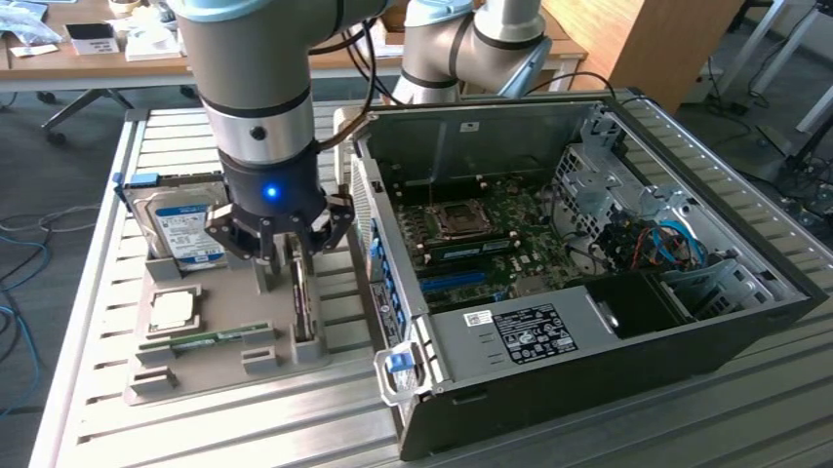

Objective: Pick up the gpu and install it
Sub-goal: 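Pick up the gpu and move the gpu toward the slot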

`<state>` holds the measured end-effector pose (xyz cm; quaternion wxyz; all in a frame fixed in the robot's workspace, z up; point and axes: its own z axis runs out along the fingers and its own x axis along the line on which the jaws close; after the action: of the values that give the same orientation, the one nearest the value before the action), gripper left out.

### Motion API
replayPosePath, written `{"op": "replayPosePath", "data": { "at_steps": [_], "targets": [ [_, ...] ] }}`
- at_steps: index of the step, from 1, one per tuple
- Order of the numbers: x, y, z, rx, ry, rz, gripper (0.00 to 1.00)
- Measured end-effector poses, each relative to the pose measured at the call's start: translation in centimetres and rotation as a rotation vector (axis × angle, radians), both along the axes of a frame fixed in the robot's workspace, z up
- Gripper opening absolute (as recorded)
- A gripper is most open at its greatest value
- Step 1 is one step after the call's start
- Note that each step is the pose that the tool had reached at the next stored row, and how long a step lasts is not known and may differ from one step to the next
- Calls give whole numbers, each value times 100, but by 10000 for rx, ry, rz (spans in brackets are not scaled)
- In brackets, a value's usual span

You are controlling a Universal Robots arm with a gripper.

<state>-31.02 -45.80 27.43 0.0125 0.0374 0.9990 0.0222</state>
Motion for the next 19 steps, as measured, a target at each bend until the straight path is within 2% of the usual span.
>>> {"op": "replayPosePath", "data": {
  "at_steps": [19],
  "targets": [
    [13, 2, -103, -1, 1, 0, 42]
  ]
}}
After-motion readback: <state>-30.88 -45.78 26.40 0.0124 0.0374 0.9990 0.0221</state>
